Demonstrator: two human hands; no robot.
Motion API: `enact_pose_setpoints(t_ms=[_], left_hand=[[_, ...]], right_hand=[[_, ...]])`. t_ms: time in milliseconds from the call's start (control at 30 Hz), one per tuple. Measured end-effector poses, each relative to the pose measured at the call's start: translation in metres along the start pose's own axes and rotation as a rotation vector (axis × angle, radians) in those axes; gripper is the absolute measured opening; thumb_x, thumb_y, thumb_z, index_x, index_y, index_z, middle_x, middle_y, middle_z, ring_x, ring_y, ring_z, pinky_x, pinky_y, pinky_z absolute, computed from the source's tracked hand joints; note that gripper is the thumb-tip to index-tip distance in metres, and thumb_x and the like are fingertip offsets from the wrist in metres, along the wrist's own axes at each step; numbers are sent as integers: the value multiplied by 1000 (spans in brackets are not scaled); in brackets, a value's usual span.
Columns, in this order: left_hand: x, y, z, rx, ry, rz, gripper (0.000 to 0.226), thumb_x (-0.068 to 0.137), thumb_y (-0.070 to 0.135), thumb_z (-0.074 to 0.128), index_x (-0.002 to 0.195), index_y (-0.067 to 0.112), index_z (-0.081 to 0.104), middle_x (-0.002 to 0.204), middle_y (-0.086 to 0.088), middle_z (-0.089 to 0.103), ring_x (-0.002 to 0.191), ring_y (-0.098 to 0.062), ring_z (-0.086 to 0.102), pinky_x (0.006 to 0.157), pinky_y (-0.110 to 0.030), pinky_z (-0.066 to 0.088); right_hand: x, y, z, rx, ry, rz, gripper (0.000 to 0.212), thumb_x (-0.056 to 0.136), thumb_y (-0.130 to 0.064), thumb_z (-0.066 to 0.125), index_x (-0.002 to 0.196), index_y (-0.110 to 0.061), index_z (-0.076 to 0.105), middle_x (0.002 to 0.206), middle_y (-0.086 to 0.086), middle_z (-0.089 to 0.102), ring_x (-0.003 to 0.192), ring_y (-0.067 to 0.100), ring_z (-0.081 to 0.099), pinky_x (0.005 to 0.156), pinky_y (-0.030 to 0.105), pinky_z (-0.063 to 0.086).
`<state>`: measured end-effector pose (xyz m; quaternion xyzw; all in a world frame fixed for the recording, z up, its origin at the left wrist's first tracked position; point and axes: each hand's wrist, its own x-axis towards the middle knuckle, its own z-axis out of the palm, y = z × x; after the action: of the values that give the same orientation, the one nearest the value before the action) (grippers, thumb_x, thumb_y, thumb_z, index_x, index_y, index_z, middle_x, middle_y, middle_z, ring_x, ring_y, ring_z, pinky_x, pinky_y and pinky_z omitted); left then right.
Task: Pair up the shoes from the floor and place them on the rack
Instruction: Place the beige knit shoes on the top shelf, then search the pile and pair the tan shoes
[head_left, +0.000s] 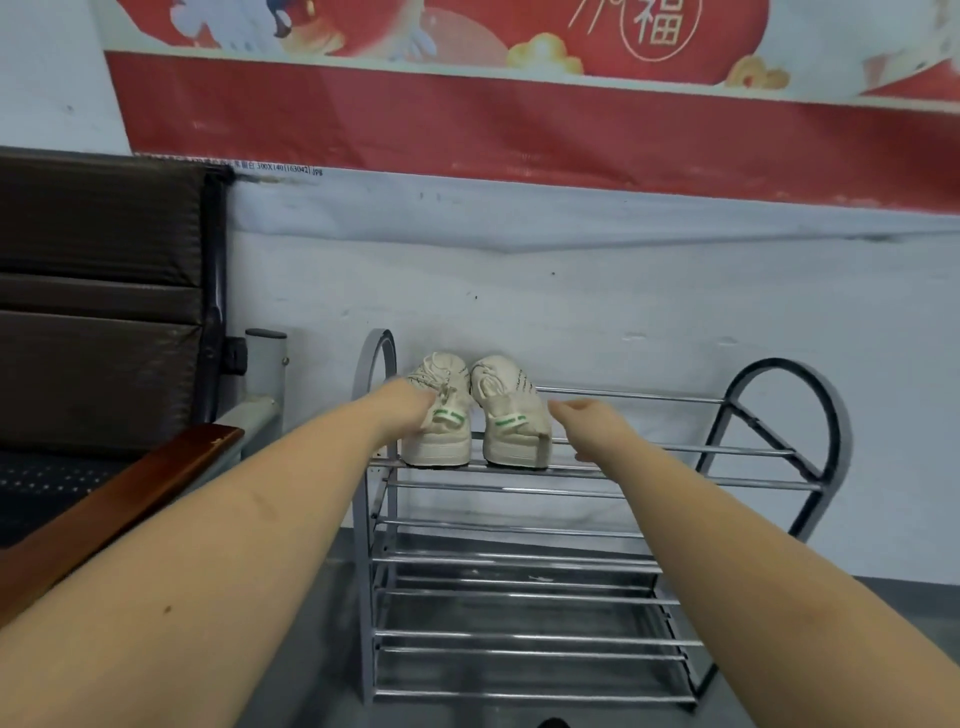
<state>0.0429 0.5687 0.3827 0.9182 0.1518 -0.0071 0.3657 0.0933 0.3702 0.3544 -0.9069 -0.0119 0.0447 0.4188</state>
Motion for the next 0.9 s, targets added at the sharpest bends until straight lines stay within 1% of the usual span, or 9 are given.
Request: enact_pose_setpoints(t_ms=[33,67,100,167,267,400,600,767,900], left_hand=[[-6,5,0,52,28,60,43,100,26,35,128,-4,50,131,-22,54,120,-36,52,95,-36,43],[-12,9,0,143,35,98,44,99,28,35,128,-2,49,132,-21,53,121,-35,51,95,-35,42],[-17,13,1,234,52,146,45,99,30,35,130,2,47,135,-19,50,123,-34,49,97,-34,40],[-31,21,8,416,72,249,49,98,37,35,137,8,41,145,-16,40,131,-32,41,106,-36,35],[-57,34,24,572,67,391,54,96,45,33,141,14,36,152,-9,28,139,-28,28,113,-40,27],[-93,55,57,665,21,555,54,97,43,35,144,16,32,157,-8,17,145,-23,16,117,-36,20],[-149,99,130,783,-72,771,57,98,42,35,147,16,26,157,-8,17,144,-24,18,116,-34,18],[-189,133,210,795,-156,926,58,97,43,37,147,14,27,155,-9,23,143,-24,21,117,-34,17],[-214,144,280,768,-249,985,60,96,44,37,147,14,27,154,-10,24,143,-24,21,118,-35,18]], right_hand=[[-10,0,-8,-53,10,-32,50,97,-39,40,132,-4,52,104,8,61,97,22,56,98,33,42],[-19,-1,-15,-137,18,-64,53,97,-40,40,139,-8,46,122,8,60,112,24,56,101,33,39],[-29,-1,-21,-247,26,-92,56,97,-42,40,143,-11,40,137,7,53,125,25,49,104,34,36],[-53,2,-37,-492,52,-160,58,96,-44,41,146,-15,33,147,7,43,135,27,40,108,36,34],[-85,12,-60,-724,81,-211,60,95,-47,42,146,-16,31,148,8,41,134,29,39,108,40,37],[-125,38,-91,-839,79,-183,66,94,-51,42,149,-18,23,151,8,34,138,28,32,110,42,35],[-187,107,-133,-873,128,-103,70,90,-52,47,148,-20,25,153,5,32,138,27,33,109,42,36],[-239,189,-164,-906,113,53,71,91,-51,46,149,-19,21,152,6,30,137,28,33,108,43,36],[-278,257,-182,-901,70,185,71,92,-51,46,150,-19,20,155,7,24,141,28,27,111,43,33]])
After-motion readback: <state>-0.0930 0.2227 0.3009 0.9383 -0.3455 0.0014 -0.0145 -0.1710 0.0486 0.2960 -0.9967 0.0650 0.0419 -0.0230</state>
